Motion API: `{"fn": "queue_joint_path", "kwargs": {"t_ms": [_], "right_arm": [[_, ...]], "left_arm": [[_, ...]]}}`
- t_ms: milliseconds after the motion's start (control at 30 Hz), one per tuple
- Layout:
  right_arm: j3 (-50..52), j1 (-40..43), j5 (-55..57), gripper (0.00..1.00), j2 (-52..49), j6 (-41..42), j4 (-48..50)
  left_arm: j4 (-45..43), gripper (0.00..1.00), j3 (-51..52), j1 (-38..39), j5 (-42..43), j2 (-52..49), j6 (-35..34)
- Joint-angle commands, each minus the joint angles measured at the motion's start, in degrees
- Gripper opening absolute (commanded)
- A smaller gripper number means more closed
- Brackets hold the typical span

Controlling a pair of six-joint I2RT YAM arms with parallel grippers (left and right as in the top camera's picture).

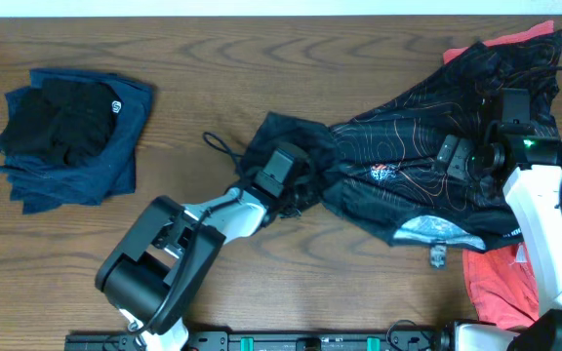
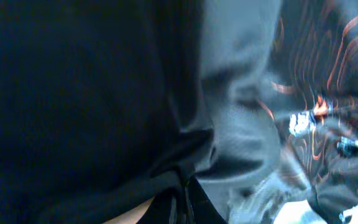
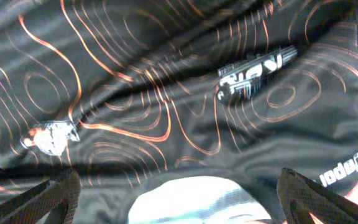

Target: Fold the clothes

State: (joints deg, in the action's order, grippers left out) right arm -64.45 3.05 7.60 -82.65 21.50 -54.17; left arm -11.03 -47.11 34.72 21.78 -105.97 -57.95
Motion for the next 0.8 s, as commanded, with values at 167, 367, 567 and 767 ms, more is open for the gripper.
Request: {"fn": "queue_joint_path", "kwargs": {"t_ms": [167,367,567,767], "right_arm": [[1.9,0.5,1.2,0.98,0.3,0.8,-4.0],[8.0,0.5,-2.2,0.80,0.3,0.6,-0.9],[16.7,0.5,-11.8,0.73,0.3,-3.3,6.6],[24.1,0.5,-9.2,0.83,0.3,-3.3,12.6]], "left_arm": [[-0.7,0.06,1.1,-10.7,0.0,8.9,7.0],[-0.6,0.06,1.1,-21.4,-0.5,16.6,8.9],[0.3,0.06,1.1,-26.5,-0.6,17.8,9.3],[0.2,0.06,1.1,-27.3,-0.6,17.8,9.7]]}}
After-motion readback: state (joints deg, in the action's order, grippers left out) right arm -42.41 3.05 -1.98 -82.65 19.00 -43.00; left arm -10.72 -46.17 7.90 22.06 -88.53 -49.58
